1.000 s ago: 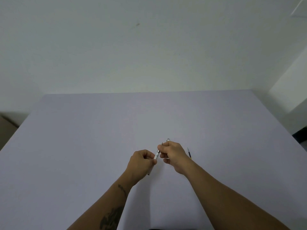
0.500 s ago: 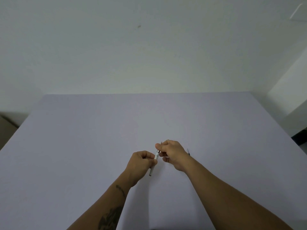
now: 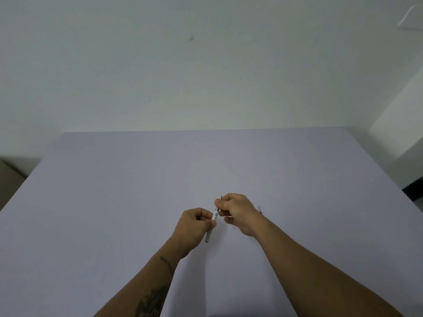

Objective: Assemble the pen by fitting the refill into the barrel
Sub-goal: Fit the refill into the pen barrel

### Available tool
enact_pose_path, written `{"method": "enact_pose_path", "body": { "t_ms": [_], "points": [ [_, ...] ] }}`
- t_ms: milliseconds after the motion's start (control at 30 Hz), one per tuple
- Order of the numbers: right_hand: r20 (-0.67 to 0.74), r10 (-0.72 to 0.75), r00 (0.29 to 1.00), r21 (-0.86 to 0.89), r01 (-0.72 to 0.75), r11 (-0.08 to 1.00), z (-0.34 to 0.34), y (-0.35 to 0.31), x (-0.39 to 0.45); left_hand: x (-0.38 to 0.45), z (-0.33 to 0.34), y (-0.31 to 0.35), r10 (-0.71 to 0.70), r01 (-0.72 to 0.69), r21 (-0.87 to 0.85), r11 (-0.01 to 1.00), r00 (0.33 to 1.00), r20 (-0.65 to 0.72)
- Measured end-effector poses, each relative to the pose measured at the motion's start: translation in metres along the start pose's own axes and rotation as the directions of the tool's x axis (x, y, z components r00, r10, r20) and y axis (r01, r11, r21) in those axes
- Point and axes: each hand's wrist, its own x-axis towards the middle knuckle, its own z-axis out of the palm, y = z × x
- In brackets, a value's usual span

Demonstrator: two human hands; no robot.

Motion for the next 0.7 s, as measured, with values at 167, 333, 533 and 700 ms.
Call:
{"method": "enact_pose_path", "body": {
  "t_ms": [167, 333, 533, 700],
  "points": [
    [0.009, 0.025, 1.0, 0.005, -0.025, 1.0, -0.0005, 0.0028, -0.0008, 0.0002, 0.001, -0.0033, 0.002, -0.001, 0.022, 1.0, 1.0, -0.02],
    [0.055, 0.046, 0.997, 0.07, -0.049, 0.996, -0.0042, 0.0041, -0.002, 0.0, 0.0008, -0.0035, -0.005, 0.007, 0.036, 0.999, 0.999, -0.038],
    [-0.011, 0.023, 1.0, -0.01, -0.023, 1.0, -0.0019, 0.0056, 0.0008, -0.0019, 0.0025, -0.0022, 0.008, -0.008, 0.052, 0.999, 1.0, -0.017],
    [-0.029, 0.005, 1.0, -0.06, -0.007, 0.998, -0.003, 0.0066, 0.0012, -0.0033, 0.0026, -0.002, 0.02, -0.019, 0.058, 0.998, 1.0, -0.01]
  ]
}}
